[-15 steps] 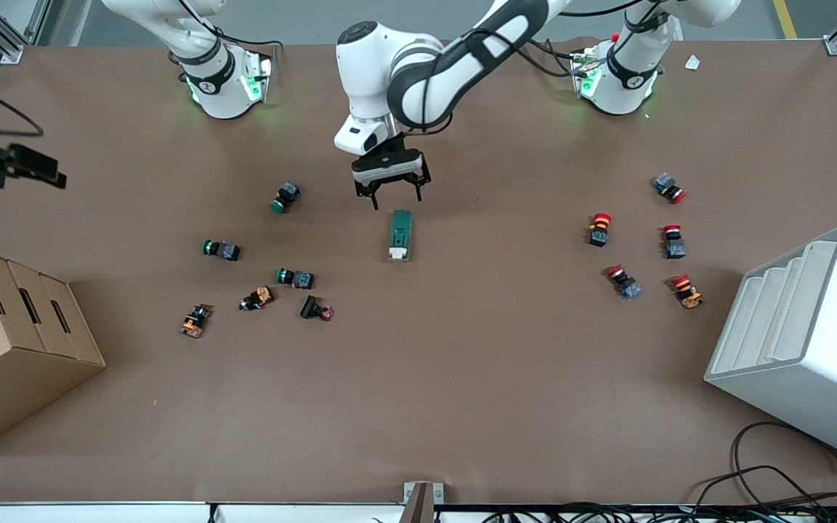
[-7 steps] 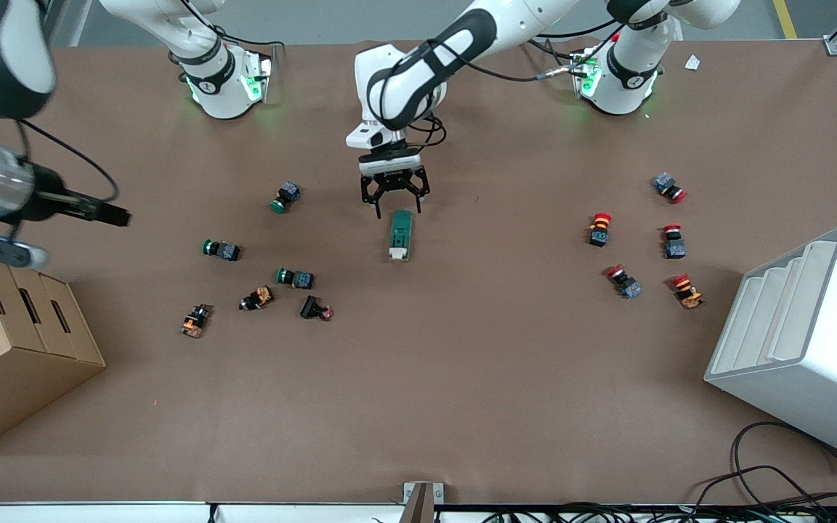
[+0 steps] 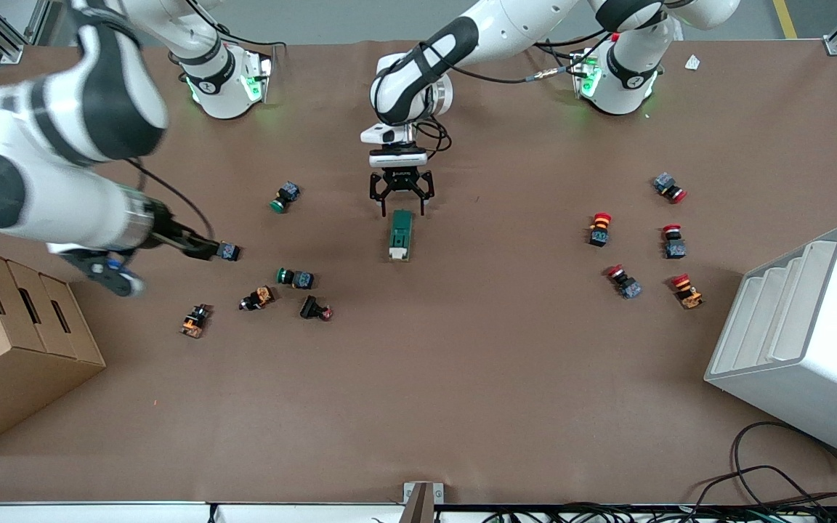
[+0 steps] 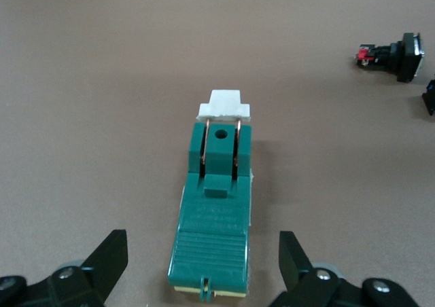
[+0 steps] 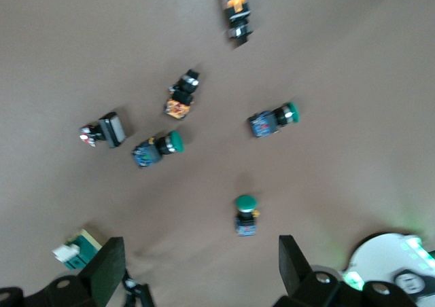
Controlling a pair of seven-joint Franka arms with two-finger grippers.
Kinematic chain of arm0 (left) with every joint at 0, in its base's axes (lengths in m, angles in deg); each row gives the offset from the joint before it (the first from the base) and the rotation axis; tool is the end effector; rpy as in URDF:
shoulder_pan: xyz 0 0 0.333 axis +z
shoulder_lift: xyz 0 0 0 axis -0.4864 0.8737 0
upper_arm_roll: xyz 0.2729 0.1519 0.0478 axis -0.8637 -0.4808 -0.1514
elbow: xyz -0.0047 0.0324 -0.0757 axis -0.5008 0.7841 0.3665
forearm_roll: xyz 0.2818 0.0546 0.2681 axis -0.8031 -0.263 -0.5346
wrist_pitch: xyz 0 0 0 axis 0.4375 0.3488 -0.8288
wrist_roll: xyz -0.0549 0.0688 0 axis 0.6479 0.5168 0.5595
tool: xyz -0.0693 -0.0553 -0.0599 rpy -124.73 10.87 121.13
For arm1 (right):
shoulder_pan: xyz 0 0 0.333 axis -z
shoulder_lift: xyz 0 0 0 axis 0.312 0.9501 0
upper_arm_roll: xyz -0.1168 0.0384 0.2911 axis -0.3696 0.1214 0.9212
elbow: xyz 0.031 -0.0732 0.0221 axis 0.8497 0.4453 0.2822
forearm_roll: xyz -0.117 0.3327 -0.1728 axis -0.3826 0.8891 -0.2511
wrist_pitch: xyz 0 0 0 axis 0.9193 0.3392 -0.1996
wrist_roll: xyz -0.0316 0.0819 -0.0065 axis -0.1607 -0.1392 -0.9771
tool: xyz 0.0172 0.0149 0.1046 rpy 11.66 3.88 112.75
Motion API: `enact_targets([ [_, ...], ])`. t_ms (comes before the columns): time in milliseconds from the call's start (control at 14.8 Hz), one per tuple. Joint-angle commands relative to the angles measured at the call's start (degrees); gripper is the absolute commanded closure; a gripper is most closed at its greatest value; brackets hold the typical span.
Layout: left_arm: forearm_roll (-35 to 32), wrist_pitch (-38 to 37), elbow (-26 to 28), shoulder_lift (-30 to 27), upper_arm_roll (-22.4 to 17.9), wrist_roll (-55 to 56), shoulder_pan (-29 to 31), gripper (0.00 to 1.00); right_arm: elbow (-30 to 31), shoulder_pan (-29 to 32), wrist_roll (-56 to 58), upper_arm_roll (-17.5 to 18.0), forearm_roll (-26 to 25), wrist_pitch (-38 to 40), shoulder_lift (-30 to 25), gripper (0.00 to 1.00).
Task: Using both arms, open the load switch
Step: 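Reach the right gripper toward the white handle while the left gripper holds, then press the white handle down into the base with the right gripper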
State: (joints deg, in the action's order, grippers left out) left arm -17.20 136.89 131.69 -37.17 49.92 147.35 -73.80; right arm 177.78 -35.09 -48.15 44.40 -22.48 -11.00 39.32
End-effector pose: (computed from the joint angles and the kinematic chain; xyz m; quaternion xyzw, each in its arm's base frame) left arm 0.2399 -0.5744 0.1328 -0.9093 0.0034 -0.4161 0.0033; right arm 0.5944 0.1716 0.4661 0.9423 -0.3051 -0.1351 0.0266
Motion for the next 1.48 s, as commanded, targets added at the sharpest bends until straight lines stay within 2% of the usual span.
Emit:
enact_targets([
  [0,-3.1,-1.0,0.1,0.2,-0.6,0.8,-0.5,0.01,-0.1,-6.1,-11.5,-0.5,0.6,-5.0,3.4,0.0],
  [202,-7.1,-1.0,-0.1,1.1,-1.5,1.2,0.0,0.01,-0.6,-10.2,-20.8,-0.4,1.9,-10.3,7.4,0.0],
  [404,-7.5,-1.0,-0.4,2.1,-1.6,1.7,-0.3,0.01,-0.7,-12.2,-26.3,-0.5,4.7,-14.6,10.7,0.0],
  [741,-10.2,-0.9,-1.0,4.2,-1.6,5.5,-0.5,0.01,-3.9,-15.7,-34.5,-0.4,4.7,-16.9,18.5,0.0],
  [1415,-10.3,-0.9,-0.7,4.4,-1.6,7.8,-0.7,0.01,-4.8,-22.0,-49.2,-0.4,5.4,-24.0,25.2,0.0],
])
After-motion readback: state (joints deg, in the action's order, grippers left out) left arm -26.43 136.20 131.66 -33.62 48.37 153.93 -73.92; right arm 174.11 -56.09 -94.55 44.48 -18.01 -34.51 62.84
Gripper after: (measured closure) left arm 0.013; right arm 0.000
